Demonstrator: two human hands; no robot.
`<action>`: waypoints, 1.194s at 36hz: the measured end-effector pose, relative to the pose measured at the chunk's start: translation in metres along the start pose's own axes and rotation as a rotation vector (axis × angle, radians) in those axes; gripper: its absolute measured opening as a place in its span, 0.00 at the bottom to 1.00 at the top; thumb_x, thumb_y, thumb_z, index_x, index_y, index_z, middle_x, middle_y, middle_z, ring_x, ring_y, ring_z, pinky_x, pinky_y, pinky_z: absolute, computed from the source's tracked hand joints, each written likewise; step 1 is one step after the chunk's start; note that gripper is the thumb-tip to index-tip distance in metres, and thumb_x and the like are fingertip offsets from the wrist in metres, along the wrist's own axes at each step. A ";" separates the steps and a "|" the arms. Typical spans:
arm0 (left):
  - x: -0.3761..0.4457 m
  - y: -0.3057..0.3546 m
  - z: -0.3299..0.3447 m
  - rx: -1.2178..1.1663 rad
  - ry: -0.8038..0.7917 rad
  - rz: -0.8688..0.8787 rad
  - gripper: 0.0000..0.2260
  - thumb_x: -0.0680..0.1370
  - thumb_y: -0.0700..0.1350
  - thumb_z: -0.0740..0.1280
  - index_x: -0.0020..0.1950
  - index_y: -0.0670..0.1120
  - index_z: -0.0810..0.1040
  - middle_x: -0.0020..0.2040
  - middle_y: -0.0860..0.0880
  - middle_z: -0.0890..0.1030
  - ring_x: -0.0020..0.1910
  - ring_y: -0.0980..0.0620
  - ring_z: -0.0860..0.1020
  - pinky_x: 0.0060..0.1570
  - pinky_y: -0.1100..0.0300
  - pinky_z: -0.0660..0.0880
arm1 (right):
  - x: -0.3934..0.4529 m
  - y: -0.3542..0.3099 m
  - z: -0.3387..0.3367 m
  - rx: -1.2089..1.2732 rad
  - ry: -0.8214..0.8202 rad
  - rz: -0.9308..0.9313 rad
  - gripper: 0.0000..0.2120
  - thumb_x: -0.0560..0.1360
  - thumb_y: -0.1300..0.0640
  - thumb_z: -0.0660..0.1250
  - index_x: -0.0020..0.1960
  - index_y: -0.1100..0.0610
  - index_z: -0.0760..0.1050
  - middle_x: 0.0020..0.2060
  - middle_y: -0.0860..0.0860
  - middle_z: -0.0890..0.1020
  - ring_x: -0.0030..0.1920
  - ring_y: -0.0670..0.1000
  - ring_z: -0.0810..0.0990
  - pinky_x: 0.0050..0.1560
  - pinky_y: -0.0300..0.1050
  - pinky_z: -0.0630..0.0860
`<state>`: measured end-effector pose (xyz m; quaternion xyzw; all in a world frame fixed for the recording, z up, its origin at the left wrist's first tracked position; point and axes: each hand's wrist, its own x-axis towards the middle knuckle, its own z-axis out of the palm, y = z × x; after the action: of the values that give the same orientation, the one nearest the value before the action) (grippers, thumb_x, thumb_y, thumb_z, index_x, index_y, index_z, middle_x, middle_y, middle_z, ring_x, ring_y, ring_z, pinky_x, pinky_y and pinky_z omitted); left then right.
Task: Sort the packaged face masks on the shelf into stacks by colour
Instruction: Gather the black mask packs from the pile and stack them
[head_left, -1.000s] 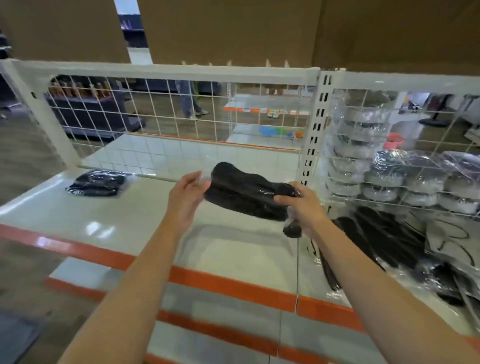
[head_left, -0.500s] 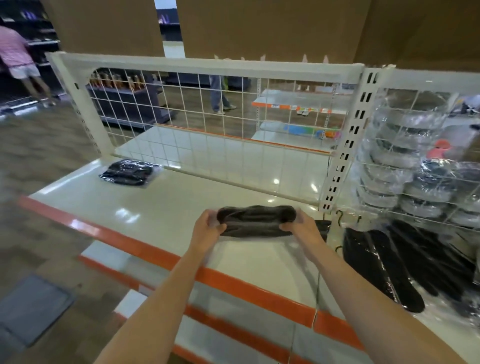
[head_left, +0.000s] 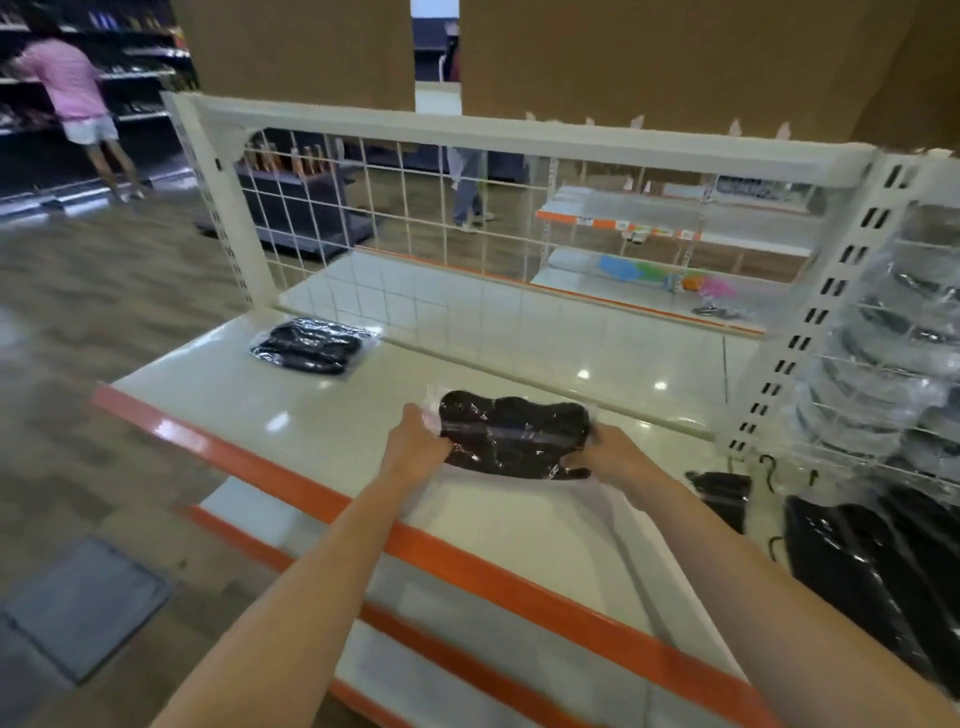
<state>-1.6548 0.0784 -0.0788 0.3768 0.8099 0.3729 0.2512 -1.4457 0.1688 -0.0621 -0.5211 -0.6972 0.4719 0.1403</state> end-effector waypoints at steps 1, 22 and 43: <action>0.009 -0.008 -0.017 0.055 -0.003 -0.024 0.17 0.75 0.36 0.64 0.61 0.40 0.63 0.49 0.44 0.72 0.44 0.50 0.73 0.38 0.60 0.69 | 0.003 -0.013 0.014 -0.014 -0.063 -0.008 0.16 0.72 0.65 0.69 0.58 0.56 0.73 0.45 0.52 0.79 0.42 0.49 0.77 0.41 0.41 0.75; 0.135 -0.155 -0.265 0.974 -0.394 0.355 0.15 0.76 0.44 0.63 0.63 0.44 0.74 0.59 0.44 0.74 0.57 0.45 0.74 0.56 0.52 0.73 | 0.099 -0.220 0.277 -0.279 -0.011 -0.108 0.07 0.74 0.60 0.63 0.37 0.58 0.71 0.35 0.55 0.77 0.37 0.54 0.77 0.39 0.46 0.74; 0.247 -0.128 -0.265 1.059 -0.536 0.500 0.09 0.77 0.39 0.57 0.49 0.38 0.77 0.50 0.41 0.78 0.50 0.42 0.76 0.50 0.51 0.76 | 0.214 -0.225 0.321 -0.609 0.364 0.110 0.39 0.72 0.50 0.69 0.74 0.58 0.50 0.70 0.57 0.60 0.69 0.57 0.60 0.64 0.51 0.67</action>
<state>-2.0368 0.1092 -0.0540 0.7074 0.6811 -0.1373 0.1300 -1.8892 0.1861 -0.1099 -0.6511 -0.7405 0.1487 0.0748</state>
